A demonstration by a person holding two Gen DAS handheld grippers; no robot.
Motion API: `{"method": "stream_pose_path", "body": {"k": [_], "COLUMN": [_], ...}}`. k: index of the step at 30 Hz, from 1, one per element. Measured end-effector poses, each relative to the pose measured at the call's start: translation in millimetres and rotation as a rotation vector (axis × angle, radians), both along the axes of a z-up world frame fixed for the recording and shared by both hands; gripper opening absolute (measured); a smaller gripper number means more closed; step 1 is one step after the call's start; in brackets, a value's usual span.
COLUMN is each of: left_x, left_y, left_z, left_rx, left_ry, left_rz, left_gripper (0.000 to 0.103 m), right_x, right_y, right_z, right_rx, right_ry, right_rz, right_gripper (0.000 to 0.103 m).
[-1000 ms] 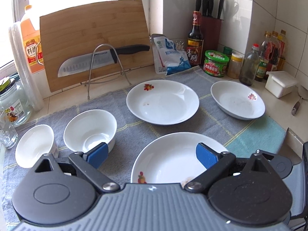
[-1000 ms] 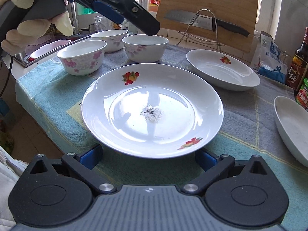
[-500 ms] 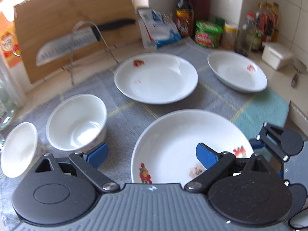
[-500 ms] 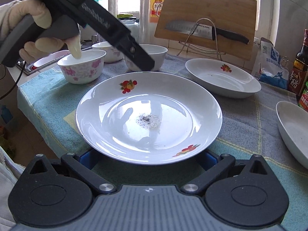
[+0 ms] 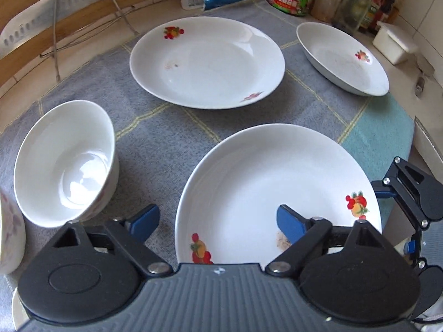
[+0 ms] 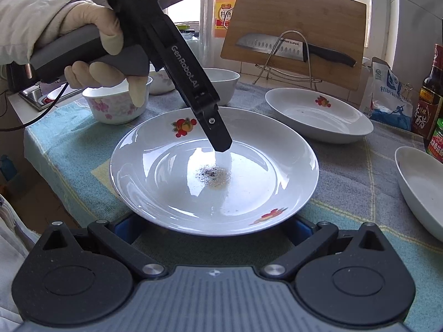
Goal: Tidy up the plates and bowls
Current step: 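Carry the held plate with the left tool over another white plate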
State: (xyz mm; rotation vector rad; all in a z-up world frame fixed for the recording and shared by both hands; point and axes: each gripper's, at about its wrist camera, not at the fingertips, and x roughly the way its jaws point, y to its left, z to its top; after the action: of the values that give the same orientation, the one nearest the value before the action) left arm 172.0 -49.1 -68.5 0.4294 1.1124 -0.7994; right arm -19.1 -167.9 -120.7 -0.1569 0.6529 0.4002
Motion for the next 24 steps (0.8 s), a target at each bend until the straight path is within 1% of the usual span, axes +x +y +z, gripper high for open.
{"method": "stream_pose_path", "body": {"k": [4,6,13,15,24], "left_x": [4.3,7.1,11.9,11.5,15.2], "left_y": [-4.0,-5.3,-10.7,-12.9,-17.5], "left_z": [-1.9,-3.1,-3.9,-3.3,-3.8], "left_rx": [-0.002,-0.002,0.005,0.008,0.025], "left_ry": [0.043,0.057,0.087,0.092,0.105], "left_rz": [-0.032,-0.043,-0.099,-0.116,-0.155], "left_gripper": [0.082,0.076,0.075,0.073,0.072], "right_x": [-0.7,-0.7,-0.7,-0.7,-0.4], "right_y": [0.5,0.8,1.1,1.1,1.9], "right_z": [-0.1,-0.1,-0.2,-0.3,-0.2], "right_rx": [-0.002,-0.003,-0.006,-0.006,-0.008], "right_ry": [0.001,0.001,0.003,0.003,0.008], "right_rz": [-0.007,-0.009,-0.015,-0.015,-0.023], "right_gripper": [0.103,0.103,0.103,0.103,0.103]}}
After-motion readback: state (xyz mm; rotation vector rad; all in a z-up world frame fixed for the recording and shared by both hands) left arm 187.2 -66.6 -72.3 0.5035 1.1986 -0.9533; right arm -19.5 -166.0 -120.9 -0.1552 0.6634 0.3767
